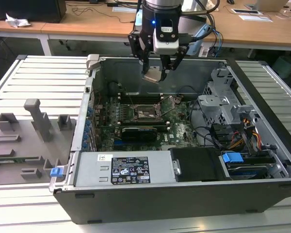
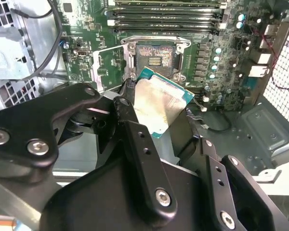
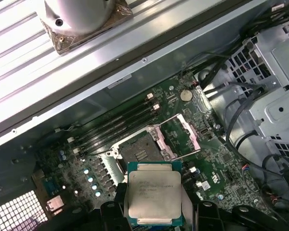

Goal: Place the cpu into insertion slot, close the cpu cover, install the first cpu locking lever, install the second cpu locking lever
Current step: 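Place the cpu into insertion slot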

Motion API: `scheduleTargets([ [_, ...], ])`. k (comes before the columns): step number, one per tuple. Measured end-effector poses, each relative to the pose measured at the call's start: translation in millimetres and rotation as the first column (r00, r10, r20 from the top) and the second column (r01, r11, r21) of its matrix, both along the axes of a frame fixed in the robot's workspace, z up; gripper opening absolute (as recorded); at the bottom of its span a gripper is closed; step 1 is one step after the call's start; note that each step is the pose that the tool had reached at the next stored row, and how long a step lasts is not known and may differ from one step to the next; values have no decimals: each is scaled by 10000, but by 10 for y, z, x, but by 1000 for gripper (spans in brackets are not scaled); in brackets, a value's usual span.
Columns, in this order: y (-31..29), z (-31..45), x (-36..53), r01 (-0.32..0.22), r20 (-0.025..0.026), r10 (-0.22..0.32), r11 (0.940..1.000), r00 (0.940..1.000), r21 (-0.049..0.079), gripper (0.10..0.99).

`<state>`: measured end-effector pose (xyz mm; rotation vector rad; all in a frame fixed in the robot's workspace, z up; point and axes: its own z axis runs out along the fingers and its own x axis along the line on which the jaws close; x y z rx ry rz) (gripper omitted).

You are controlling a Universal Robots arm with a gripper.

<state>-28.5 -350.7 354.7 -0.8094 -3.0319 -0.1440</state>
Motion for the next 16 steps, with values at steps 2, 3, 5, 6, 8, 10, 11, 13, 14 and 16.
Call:
scheduleTargets([
  [2, 0, -5, -1, 168, 0, -168, 9999, 9999, 0, 529],
  [3, 0, -7, 0, 293, -1, -293, 9996, 9996, -1, 529],
  [5, 0, -10, 0, 425, 0, -425, 9991, 9991, 1, 529],
  [6, 0, -12, 0, 525, 0, -525, 9986, 9986, 0, 529],
  [8, 0, -17, -1, 819, 0, -819, 9966, 9966, 0, 529],
  [10, 0, -25, -1, 1287, 0, -1287, 9917, 9917, 1, 529],
  [11, 0, -28, -1, 1443, 0, -1443, 9895, 9895, 2, 529],
  [13, 0, -36, -1, 1768, 0, -1768, 9843, 9843, 1, 529],
  [14, 0, -41, -1, 2041, 0, -2041, 9789, 9789, 0, 529],
  [16, 0, -49, -1, 2510, 0, -2510, 9680, 9680, 0, 529],
])
